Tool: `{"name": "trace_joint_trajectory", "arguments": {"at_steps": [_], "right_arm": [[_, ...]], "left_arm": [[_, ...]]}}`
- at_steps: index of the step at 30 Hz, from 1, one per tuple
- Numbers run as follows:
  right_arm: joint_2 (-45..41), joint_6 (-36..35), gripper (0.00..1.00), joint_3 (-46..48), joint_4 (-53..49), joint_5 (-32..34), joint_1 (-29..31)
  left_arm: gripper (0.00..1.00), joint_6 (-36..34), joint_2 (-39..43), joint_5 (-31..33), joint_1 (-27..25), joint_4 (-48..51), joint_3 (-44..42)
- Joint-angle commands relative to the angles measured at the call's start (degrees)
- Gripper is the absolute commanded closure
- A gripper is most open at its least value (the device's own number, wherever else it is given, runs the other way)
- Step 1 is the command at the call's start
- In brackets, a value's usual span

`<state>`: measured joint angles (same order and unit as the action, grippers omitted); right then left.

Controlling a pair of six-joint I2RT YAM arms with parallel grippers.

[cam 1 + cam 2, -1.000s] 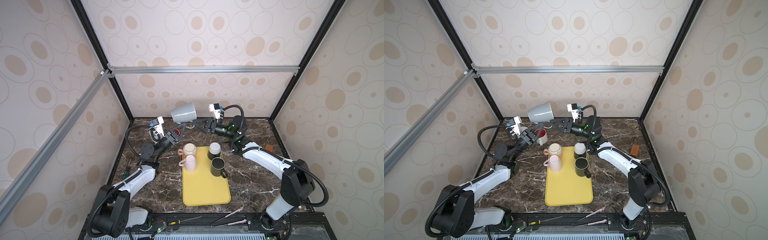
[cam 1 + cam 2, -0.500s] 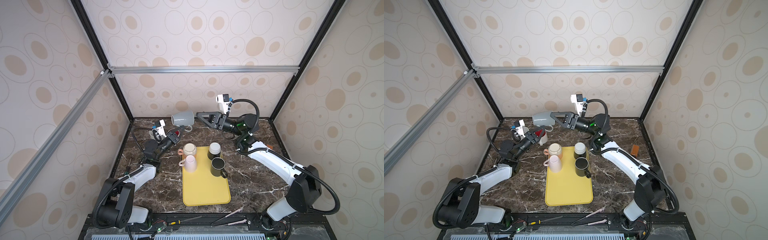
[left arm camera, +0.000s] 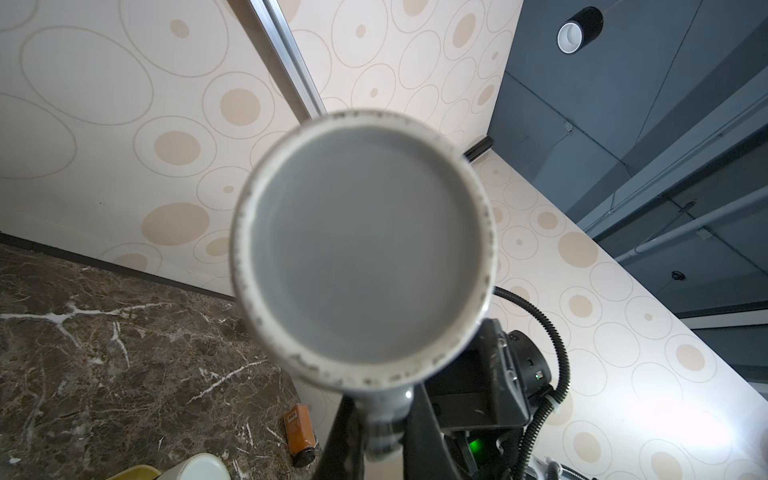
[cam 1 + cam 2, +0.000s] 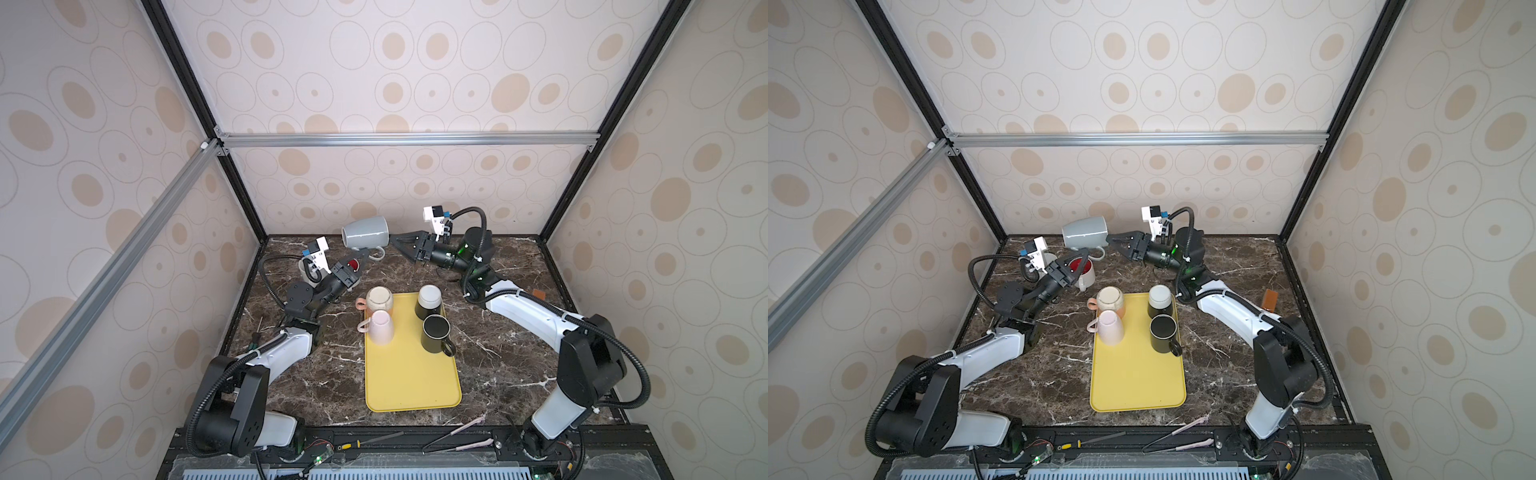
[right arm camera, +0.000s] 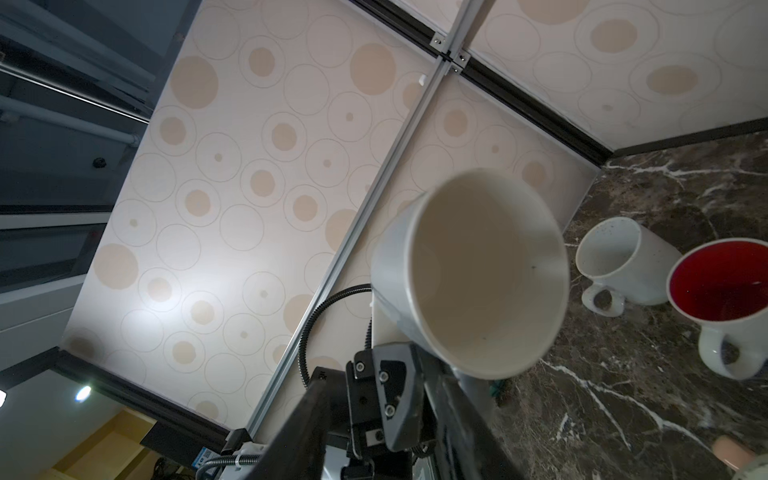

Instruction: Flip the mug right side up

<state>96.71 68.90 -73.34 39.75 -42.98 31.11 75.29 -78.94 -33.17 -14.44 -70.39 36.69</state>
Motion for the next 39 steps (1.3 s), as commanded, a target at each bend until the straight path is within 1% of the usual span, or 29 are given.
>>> {"name": "trace_joint_trajectory", "arguments": {"at_steps": [1, 7, 14, 18, 22, 26, 29, 31, 34, 38, 39], "right_arm": [[0.2, 2.2, 0.54, 0.0, 4.3, -1.1, 0.5], [1.8, 2.2, 0.53, -0.8, 4.8, -1.4, 1.5], [1.8, 1.2, 0.54, -1.2, 2.7, -1.4, 2.2], [0.9, -1.4, 0.54, -1.7, -2.1, -1.1, 2.5], [0.0, -3.0, 0.54, -1.4, -4.4, -0.4, 3.3], [0.5, -1.9, 0.55, -1.3, -1.3, -1.0, 3.8], [1.1, 0.1, 0.59, -1.6, 2.0, -1.1, 4.1], [1.3, 0.9, 0.63, -1.6, 3.7, -0.8, 4.1], [1.6, 1.4, 0.77, -2.2, 4.3, -0.8, 4.3], [1.7, 2.4, 0.80, -2.2, 6.1, -0.3, 4.4], [1.8, 2.6, 0.83, -2.2, 6.3, -0.4, 4.4]], "left_arm": [[1.00, 1.0, 0.7, -0.8, -0.2, -7.4, 3.4], [1.00, 1.7, -0.1, -0.9, -0.9, -8.7, 4.3], [1.00, 1.6, 0.2, -0.6, -1.3, -8.7, 4.5], [1.00, 1.4, 0.7, -0.3, -1.4, -8.7, 4.5], [1.00, 0.4, 1.7, -0.2, -1.4, -7.4, 4.7], [1.00, 0.4, 1.6, -0.7, -2.0, -7.6, 4.7], [1.00, 0.7, 1.3, -0.7, -2.7, -8.4, 4.1], [1.00, 1.0, 1.3, -0.6, -3.2, -9.1, 3.8], [1.00, 1.1, 1.2, -0.6, -3.8, -9.4, 3.6], [1.00, 1.0, 1.2, -0.8, -4.2, -9.5, 3.3], [1.00, 1.1, 1.3, -0.8, -4.3, -9.5, 3.2]]}}
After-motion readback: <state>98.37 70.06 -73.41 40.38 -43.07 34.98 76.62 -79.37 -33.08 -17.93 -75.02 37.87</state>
